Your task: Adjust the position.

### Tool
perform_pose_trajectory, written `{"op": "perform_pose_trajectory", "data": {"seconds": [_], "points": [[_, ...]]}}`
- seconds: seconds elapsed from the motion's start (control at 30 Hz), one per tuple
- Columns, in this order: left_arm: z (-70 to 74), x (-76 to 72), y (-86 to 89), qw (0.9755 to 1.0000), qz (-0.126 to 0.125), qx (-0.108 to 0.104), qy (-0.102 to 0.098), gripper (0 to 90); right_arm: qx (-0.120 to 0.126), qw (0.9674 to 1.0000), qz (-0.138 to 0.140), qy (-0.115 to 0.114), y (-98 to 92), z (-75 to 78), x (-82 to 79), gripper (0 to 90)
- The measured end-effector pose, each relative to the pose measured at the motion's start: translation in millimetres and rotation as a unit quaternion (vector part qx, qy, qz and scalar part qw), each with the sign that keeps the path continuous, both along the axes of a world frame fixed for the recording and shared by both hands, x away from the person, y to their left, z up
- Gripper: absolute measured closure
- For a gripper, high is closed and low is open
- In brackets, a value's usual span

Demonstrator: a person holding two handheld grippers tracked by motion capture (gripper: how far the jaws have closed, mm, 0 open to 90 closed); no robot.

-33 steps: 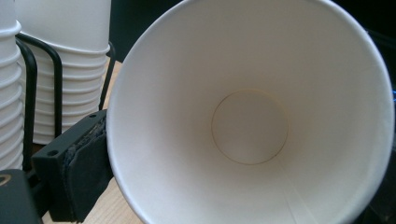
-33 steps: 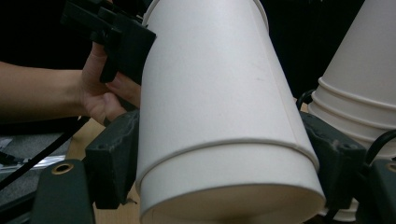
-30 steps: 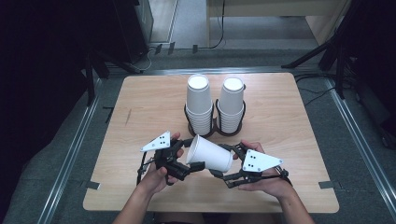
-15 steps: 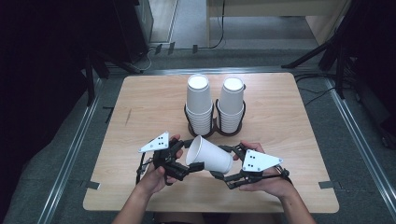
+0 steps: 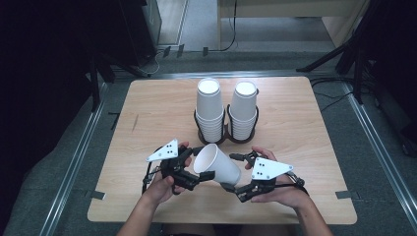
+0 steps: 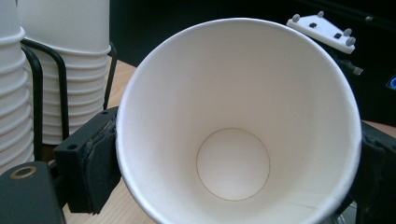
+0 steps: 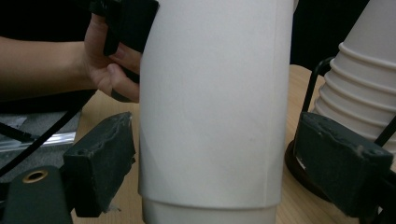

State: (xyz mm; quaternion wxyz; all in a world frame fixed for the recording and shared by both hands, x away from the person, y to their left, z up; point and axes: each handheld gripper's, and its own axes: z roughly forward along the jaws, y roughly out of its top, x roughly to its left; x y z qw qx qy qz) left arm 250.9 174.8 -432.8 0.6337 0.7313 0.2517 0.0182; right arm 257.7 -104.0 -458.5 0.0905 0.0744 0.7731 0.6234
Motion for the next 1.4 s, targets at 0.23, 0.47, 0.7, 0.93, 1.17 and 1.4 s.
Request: {"op": "perform_pose_trajectory", "data": {"seconds": [0.23,0.47,0.7,0.93,1.17,1.4], "points": [[1.4,-0.3,-3.6,0.9993,0.016,0.032,-0.01,7.3,-0.023,0.9996,-0.014,0.011,3.0,1.0,-1.2,7.9],[3.5,-0.7,-8.8,0.997,0.036,0.067,-0.011,7.3,-0.053,0.9976,-0.043,0.009,12.6,1.2,-4.7,4.8],[6.8,-3.0,-17.2,0.9928,0.05,0.107,-0.02,7.3,-0.079,0.9937,-0.08,-0.009,25.3,3.8,-11.0,4.1],[7.6,-2.4,-20.0,0.9902,0.064,0.123,-0.016,7.3,-0.102,0.9868,-0.124,-0.024,38.8,0.5,-15.4,6.8],[7.7,-1.4,-22.2,0.9884,0.076,0.132,-0.007,7.3,-0.109,0.98,-0.162,-0.039,45.9,-2.3,-16.8,13.9],[7.2,-2.2,-22.4,0.9881,0.077,0.132,-0.014,6.0,-0.101,0.9799,-0.167,-0.04,46.4,-6.1,-17.5,18.9]]}}
